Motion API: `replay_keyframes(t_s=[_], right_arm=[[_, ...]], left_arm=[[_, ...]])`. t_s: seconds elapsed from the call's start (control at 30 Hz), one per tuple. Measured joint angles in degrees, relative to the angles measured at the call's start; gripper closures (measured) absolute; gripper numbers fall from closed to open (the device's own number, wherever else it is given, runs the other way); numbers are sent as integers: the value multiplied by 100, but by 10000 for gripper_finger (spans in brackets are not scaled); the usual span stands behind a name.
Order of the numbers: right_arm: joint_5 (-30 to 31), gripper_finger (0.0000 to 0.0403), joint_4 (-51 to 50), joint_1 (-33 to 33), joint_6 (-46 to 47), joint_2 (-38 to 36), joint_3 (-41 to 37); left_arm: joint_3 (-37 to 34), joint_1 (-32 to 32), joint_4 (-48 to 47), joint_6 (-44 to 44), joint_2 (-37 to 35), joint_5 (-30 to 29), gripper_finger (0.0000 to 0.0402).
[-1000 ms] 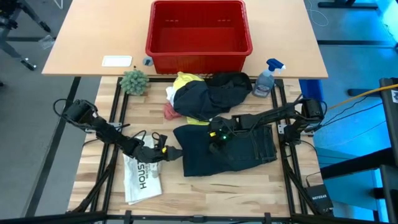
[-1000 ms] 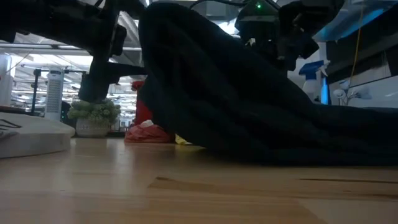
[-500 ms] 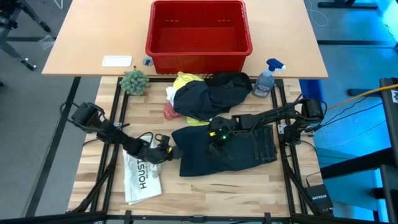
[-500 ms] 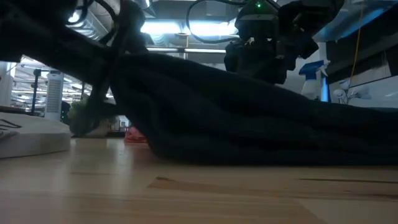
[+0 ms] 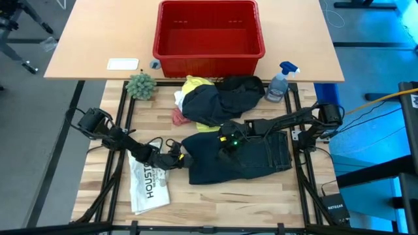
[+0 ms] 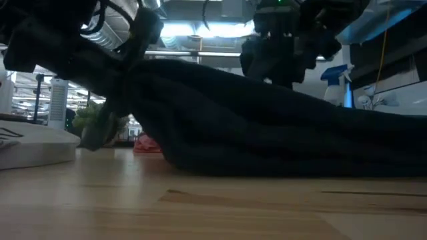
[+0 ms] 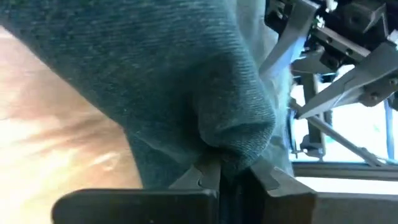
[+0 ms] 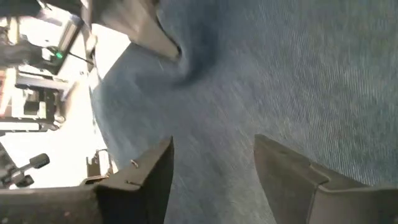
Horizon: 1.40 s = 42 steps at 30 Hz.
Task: Fold laundry
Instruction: Fold the black jean
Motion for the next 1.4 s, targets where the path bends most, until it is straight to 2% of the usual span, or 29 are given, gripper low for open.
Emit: replay_keyframes(t_s=[0.13,0.23,0.37,0.53,0.63,0.7,0.83,0.93,1.0,1.2,1.27,1.4], right_arm=[[167,191,-242,0,11,-460,90],[489,191,-827,0,-35,-868,202],[883,191,-1591,3,-145,-1393,391],[1292,191,-2845,7,-158,-1983,485],[1536,191,-3876,7,-185,-2139,480],[1521,191,-4139,112,-170,-2150,388],[1353,200,-3721,617,144,-2090,201],[1639,227,-3157,1085,589,-1909,8],[1800,259,-2732,1286,883,-1736,-105],[2140,388,-1392,1473,1377,-980,-319],[2188,391,-951,1419,1548,-713,-315],[1855,395,-314,1340,1774,-63,-324]], left_arm=[[77,-151,302,576,-277,-32,394],[119,-326,228,1008,-723,-50,395],[119,-690,-341,1355,-1499,-235,395],[119,-1330,-1520,1476,-2634,-655,396],[152,-1727,-2114,1554,-3237,-1057,396],[239,-1924,-2507,1621,-3565,-1284,396],[398,-2031,-3125,1788,-3934,-1536,396],[466,-1961,-3180,1977,-3974,-1585,396],[500,-1902,-3176,2062,-3976,-1565,396],[517,-1735,-3211,2182,-3973,-1319,396],[521,-1681,-3192,2162,-3942,-1257,396],[519,-1526,-2979,2327,-3910,-1068,396]])
